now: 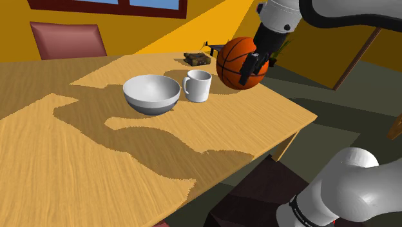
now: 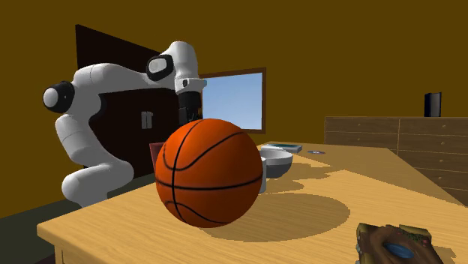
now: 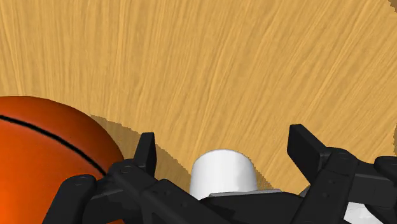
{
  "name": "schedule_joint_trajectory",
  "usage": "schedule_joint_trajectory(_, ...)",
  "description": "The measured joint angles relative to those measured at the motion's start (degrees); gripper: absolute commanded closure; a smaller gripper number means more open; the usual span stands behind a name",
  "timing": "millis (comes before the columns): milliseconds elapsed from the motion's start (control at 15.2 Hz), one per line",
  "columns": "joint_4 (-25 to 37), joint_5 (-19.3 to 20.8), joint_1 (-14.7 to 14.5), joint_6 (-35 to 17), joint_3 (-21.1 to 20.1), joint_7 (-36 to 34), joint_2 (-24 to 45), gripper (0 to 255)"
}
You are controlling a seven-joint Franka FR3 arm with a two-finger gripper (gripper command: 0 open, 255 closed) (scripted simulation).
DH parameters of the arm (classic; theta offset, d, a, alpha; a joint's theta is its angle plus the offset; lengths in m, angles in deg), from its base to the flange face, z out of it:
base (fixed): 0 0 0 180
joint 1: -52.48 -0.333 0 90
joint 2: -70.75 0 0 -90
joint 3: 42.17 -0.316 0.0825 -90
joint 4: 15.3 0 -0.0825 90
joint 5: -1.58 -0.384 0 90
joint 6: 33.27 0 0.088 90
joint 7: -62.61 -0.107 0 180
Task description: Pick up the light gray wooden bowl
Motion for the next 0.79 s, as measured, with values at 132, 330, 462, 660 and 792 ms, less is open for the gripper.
schedule_joint_trajectory(132, 2.4, -0.4, -0.2, -0.8, -2.3, -2.2, 3.7, 0)
schedule_joint_trajectory(330, 6.3, -0.7, -0.5, -1.3, -5.6, -5.5, 9.0, 0)
schedule_joint_trajectory(462, 8.8, -0.5, -0.6, -1.8, -7.7, -7.7, 12.6, 0)
schedule_joint_trajectory(660, 14.3, 0.4, -0.8, -1.4, -10.8, -10.9, 18.6, 0)
schedule_joint_trajectory(792, 17.7, 1.4, -1.0, -1.3, -12.8, -13.3, 22.6, 0)
